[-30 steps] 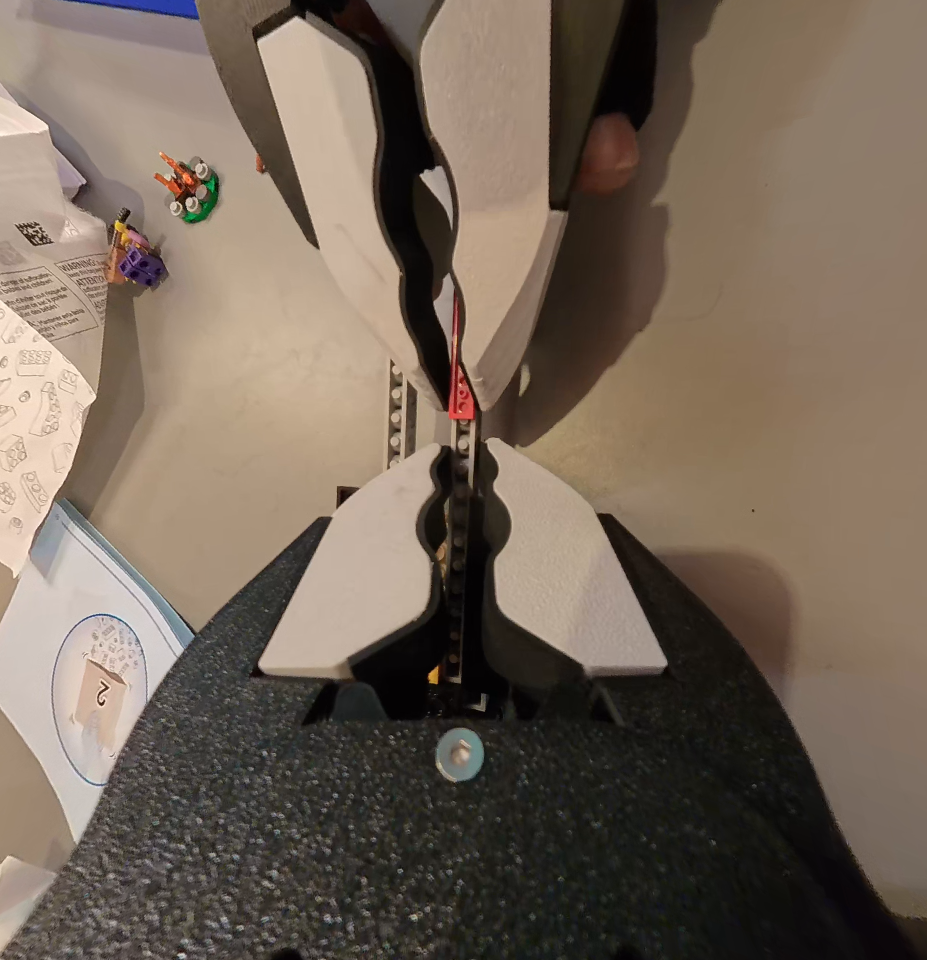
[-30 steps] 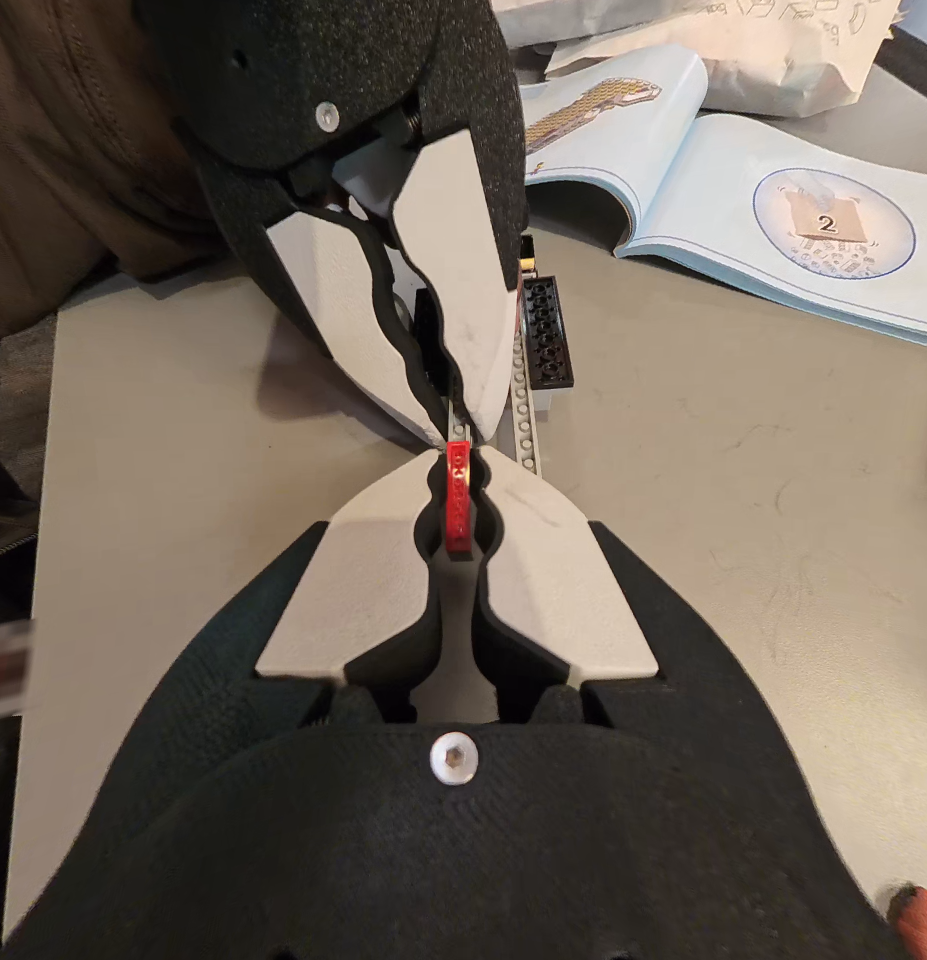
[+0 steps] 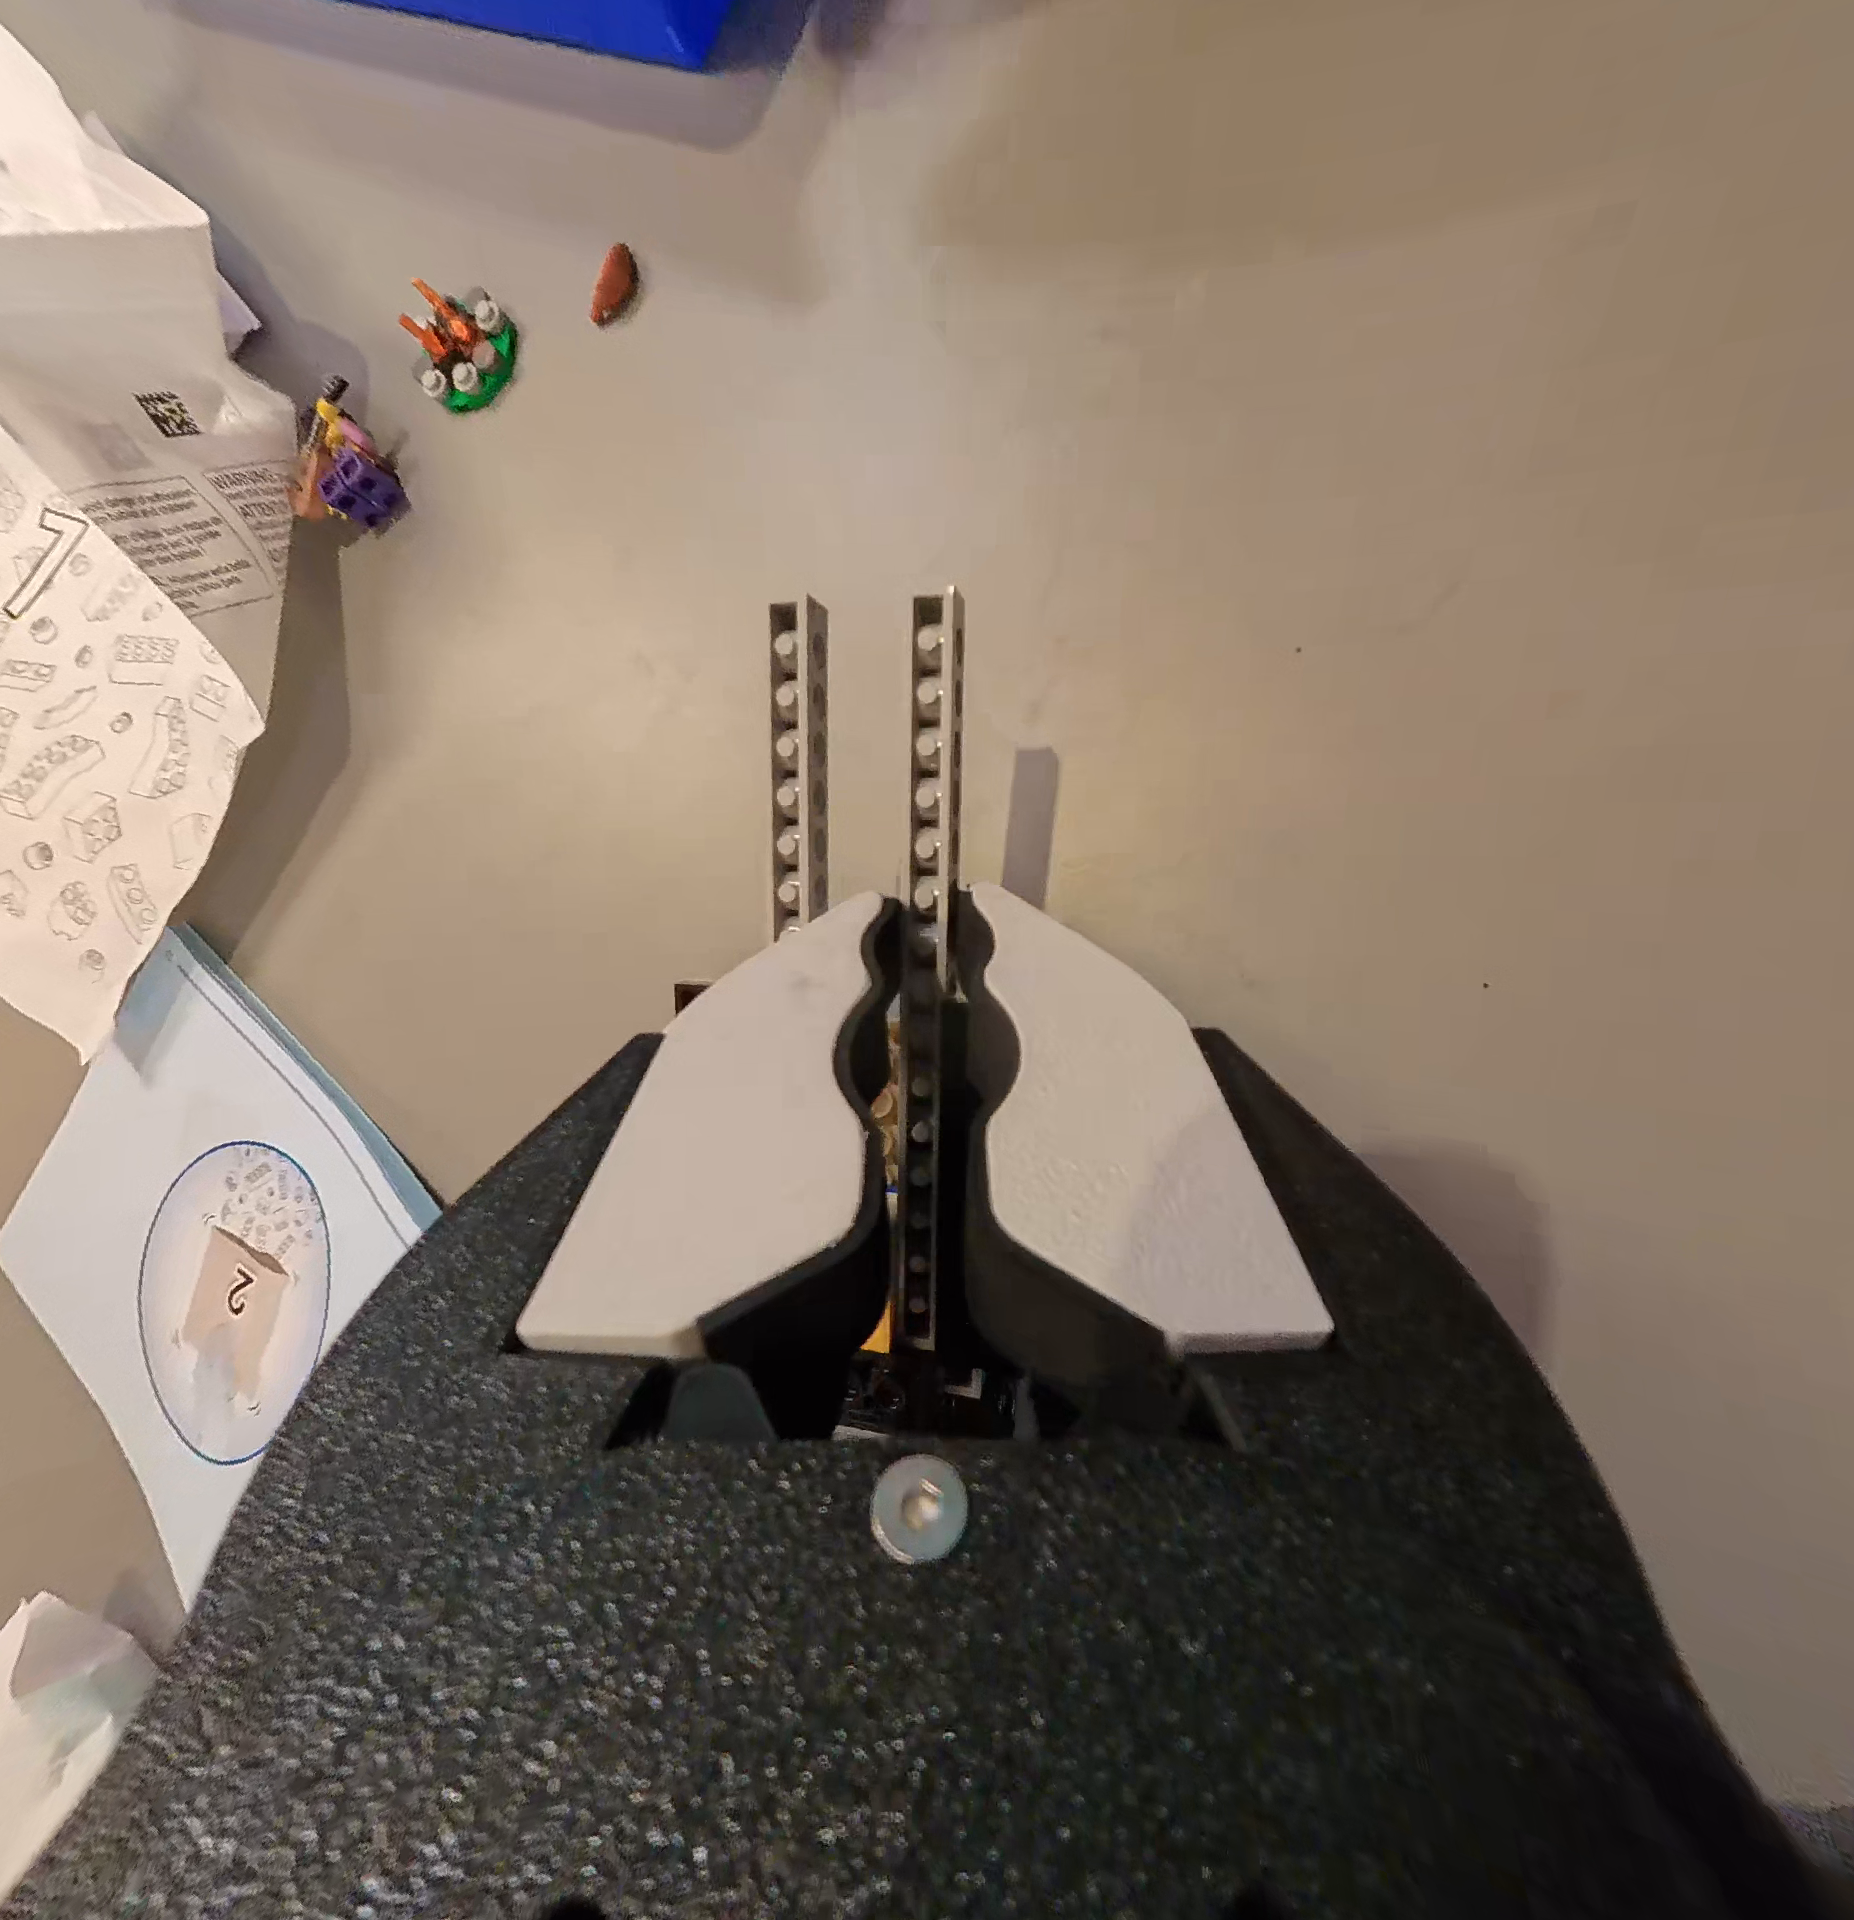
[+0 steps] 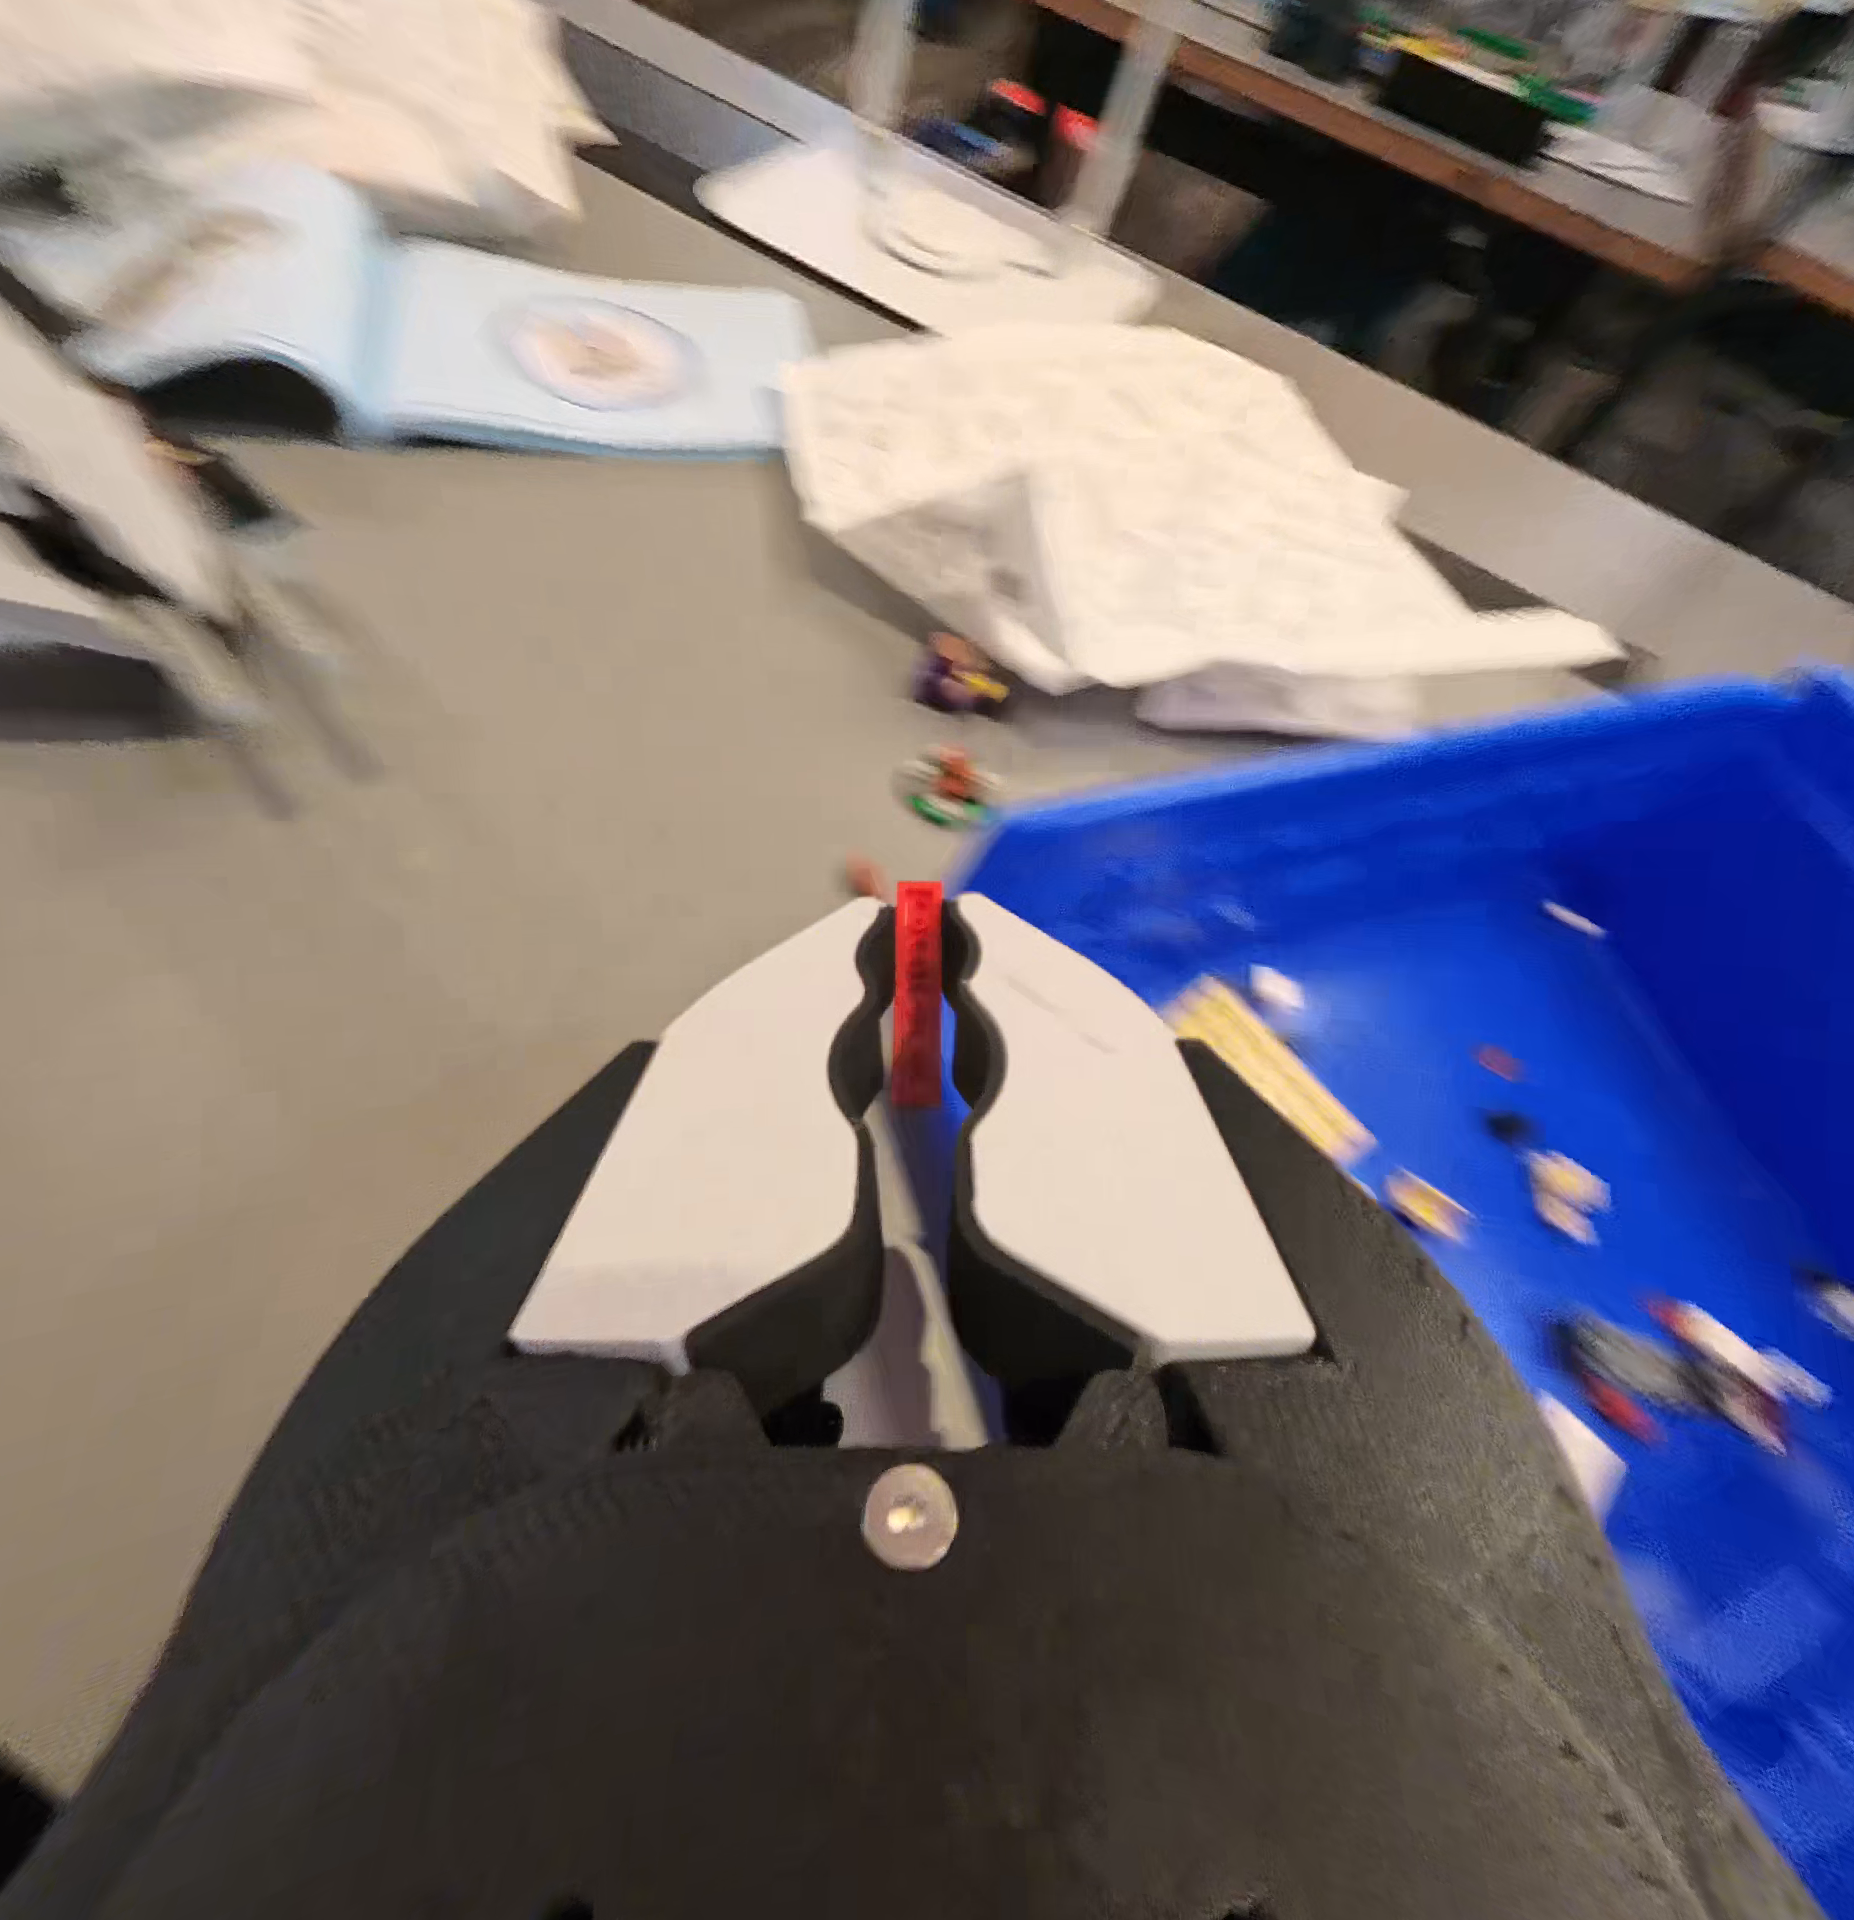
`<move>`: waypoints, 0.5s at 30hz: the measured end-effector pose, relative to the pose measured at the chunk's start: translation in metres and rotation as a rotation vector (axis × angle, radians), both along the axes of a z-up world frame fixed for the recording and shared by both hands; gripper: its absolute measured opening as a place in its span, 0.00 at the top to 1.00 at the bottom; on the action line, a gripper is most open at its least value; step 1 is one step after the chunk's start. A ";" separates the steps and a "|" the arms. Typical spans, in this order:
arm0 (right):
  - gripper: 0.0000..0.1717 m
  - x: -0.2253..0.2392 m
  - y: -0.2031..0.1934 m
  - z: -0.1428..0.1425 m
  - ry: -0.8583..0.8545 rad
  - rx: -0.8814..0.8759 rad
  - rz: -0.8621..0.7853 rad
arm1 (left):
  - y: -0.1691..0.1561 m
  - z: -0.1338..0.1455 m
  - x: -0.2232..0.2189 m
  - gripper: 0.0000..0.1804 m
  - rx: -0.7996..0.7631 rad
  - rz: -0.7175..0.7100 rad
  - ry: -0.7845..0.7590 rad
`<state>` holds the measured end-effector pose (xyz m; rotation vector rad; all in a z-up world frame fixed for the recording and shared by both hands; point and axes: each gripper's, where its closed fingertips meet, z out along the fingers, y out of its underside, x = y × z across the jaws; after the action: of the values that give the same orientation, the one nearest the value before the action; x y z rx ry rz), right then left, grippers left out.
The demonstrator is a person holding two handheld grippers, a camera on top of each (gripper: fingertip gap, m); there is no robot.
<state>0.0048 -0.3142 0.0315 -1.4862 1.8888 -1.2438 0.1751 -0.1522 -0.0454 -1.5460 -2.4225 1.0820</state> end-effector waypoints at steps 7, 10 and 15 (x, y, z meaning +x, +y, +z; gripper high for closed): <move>0.81 -0.041 -0.033 -0.007 0.132 -0.122 -0.176 | -0.002 0.010 -0.005 0.95 -0.044 0.000 0.040; 0.81 -0.005 0.007 0.000 0.082 -0.204 -0.010 | -0.002 0.013 -0.007 0.95 -0.052 -0.006 0.071; 0.85 0.076 0.115 -0.011 0.011 -0.129 0.443 | -0.002 0.019 -0.010 0.95 -0.082 -0.027 0.110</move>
<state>0.0806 -0.1996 0.0203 -1.8526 1.3957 -1.1581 0.1652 -0.1537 -0.0266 -1.4953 -2.3064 1.2409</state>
